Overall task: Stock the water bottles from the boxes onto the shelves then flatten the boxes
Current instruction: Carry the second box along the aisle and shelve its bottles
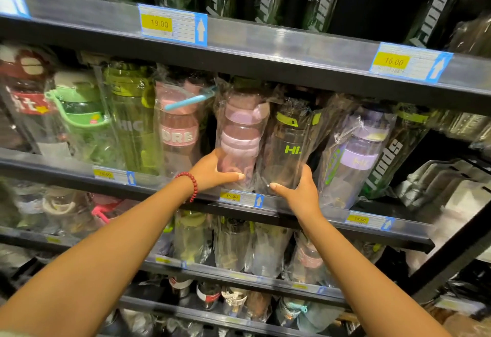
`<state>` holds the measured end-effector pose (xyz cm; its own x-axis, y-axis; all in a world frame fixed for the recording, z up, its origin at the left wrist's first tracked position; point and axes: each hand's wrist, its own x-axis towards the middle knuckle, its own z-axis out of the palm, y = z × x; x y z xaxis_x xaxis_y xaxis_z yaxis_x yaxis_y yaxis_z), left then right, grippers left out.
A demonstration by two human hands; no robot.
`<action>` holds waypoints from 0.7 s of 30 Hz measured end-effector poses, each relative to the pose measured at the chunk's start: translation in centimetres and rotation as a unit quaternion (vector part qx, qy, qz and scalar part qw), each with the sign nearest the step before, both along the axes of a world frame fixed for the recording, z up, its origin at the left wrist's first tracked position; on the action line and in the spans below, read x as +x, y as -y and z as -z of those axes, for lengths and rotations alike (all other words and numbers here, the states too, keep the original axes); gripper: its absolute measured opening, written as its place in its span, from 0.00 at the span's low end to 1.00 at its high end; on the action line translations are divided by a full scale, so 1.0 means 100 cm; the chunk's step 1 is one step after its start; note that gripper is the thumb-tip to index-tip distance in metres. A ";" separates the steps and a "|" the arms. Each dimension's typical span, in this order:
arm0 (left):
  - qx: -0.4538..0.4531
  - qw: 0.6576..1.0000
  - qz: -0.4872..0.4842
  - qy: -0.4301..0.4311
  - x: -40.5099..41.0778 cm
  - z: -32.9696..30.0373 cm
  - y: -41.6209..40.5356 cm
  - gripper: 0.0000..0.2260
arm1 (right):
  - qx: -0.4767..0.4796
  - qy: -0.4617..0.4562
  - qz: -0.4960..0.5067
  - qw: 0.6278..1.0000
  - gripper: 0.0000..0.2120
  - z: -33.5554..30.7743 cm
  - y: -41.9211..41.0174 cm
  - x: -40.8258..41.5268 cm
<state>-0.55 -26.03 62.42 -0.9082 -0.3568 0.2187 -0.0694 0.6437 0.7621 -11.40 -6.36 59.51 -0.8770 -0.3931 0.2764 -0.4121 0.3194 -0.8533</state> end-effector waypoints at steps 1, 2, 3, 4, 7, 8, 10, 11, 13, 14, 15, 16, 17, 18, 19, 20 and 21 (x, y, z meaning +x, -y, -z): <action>-0.016 1.000 -0.008 0.004 0.001 0.000 -0.001 0.32 | 0.002 -0.002 -0.004 1.000 0.33 0.000 0.000 0.001; -0.035 0.999 -0.021 0.011 0.002 0.001 -0.001 0.33 | 0.004 -0.002 -0.009 1.000 0.34 0.000 -0.001 0.002; -0.054 0.998 -0.037 0.016 0.003 0.003 -0.001 0.34 | 0.006 -0.004 -0.011 1.000 0.36 0.000 -0.002 0.003; -0.068 0.996 -0.053 0.016 0.006 0.004 -0.002 0.35 | 0.007 -0.009 -0.008 1.000 0.38 0.001 -0.003 0.005; -0.092 0.994 -0.061 -0.010 0.022 0.014 -0.004 0.38 | 0.004 -0.051 0.020 0.999 0.39 0.002 -0.009 0.020; -0.100 0.993 -0.059 -0.018 0.030 0.017 -0.003 0.38 | -0.007 -0.062 0.035 0.997 0.37 0.003 -0.011 0.029; -0.121 0.988 -0.077 -0.050 0.049 0.022 0.002 0.34 | -0.050 -0.075 0.075 0.993 0.31 0.006 -0.013 0.050; -0.126 0.983 -0.093 -0.093 0.059 0.024 0.008 0.30 | -0.073 -0.089 0.092 0.989 0.28 0.008 -0.012 0.061; -0.121 0.964 -0.131 -0.196 0.081 0.023 0.021 0.23 | -0.101 -0.125 0.088 0.983 0.24 0.010 -0.004 0.082; -0.121 0.951 -0.157 -0.239 0.090 0.022 0.029 0.21 | -0.106 -0.134 0.064 0.983 0.23 0.010 0.005 0.093; -0.123 0.936 -0.187 -0.272 0.099 0.022 0.039 0.20 | -0.106 -0.140 0.033 0.984 0.21 0.009 0.015 0.102; -0.123 0.922 -0.217 -0.296 0.107 0.020 0.049 0.19 | -0.105 -0.142 0.000 0.984 0.21 0.007 0.028 0.111; -0.118 0.910 -0.248 -0.309 0.114 0.018 0.060 0.19 | -0.105 -0.146 -0.030 0.983 0.20 0.003 0.043 0.121; -0.111 0.902 -0.276 -0.313 0.120 0.016 0.070 0.19 | -0.107 -0.150 -0.054 0.981 0.20 -0.002 0.058 0.130; -0.104 0.898 -0.298 -0.306 0.125 0.014 0.080 0.20 | -0.108 -0.152 -0.071 0.980 0.21 -0.006 0.074 0.137; -0.097 0.901 -0.311 -0.288 0.129 0.012 0.089 0.22 | -0.104 -0.149 -0.083 0.980 0.22 -0.010 0.089 0.141; -0.089 0.908 -0.316 -0.261 0.131 0.011 0.097 0.24 | -0.093 -0.144 -0.089 0.981 0.26 -0.013 0.104 0.144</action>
<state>12.55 -35.69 61.31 -0.2905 -0.6871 0.6660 -0.1262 0.7174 0.6851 3.00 -16.81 60.77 -0.6740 -0.4511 0.5850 -0.6801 0.0699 -0.7298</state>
